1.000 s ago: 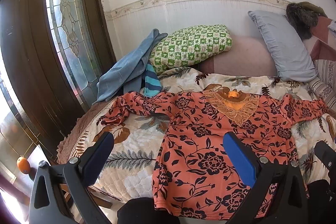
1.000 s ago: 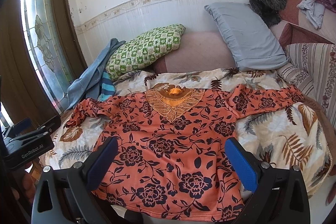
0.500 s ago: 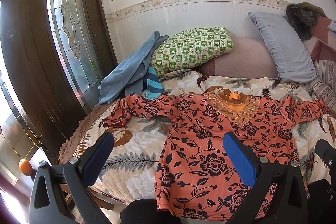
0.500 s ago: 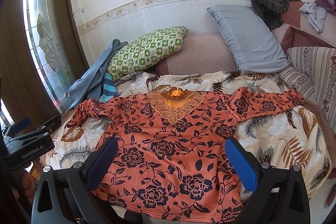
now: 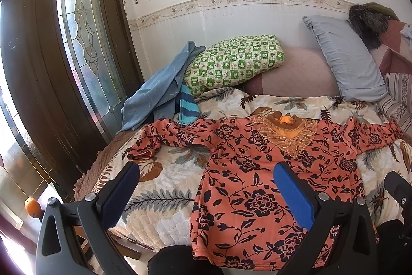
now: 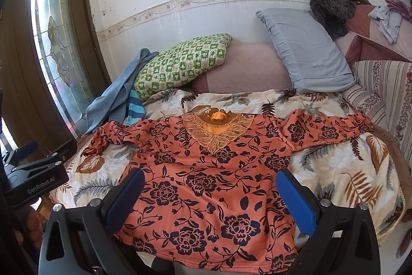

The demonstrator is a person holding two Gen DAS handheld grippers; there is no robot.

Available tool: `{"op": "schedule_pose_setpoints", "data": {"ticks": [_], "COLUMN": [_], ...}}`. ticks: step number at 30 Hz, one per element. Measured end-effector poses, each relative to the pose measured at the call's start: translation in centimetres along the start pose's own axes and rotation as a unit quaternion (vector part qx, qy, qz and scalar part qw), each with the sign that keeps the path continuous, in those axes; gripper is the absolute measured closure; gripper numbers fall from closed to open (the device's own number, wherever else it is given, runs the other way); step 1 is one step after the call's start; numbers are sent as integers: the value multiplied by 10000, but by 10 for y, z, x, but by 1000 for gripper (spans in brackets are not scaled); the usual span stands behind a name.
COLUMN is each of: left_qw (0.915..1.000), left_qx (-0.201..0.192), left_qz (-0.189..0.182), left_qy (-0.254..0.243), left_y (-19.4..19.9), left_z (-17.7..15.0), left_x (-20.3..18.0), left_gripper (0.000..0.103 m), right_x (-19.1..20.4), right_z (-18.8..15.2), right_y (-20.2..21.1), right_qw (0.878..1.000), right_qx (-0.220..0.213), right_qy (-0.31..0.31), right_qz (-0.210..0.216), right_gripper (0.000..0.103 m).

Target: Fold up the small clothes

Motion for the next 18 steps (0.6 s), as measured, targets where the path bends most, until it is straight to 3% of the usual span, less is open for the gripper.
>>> {"op": "schedule_pose_setpoints", "data": {"ticks": [18], "left_qw": [10000], "left_qx": [-76], "left_qz": [-4], "left_qy": [12], "left_y": [15], "left_z": [11], "left_x": [1], "left_gripper": [0], "right_x": [-1], "right_z": [5], "right_y": [18], "right_qw": [9999], "right_qx": [-146], "right_qy": [-12], "right_qz": [-3], "right_gripper": [0]}}
Point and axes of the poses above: each gripper's, at about its wrist camera, not at the fingertips, and y roughly against the way its jaws point, x to its left, z to its top, the point moved 10 cm from there along -y, roughly the way its jaws point, and after that the axes turned 8 degrees about -x, right-handed, at the moved point
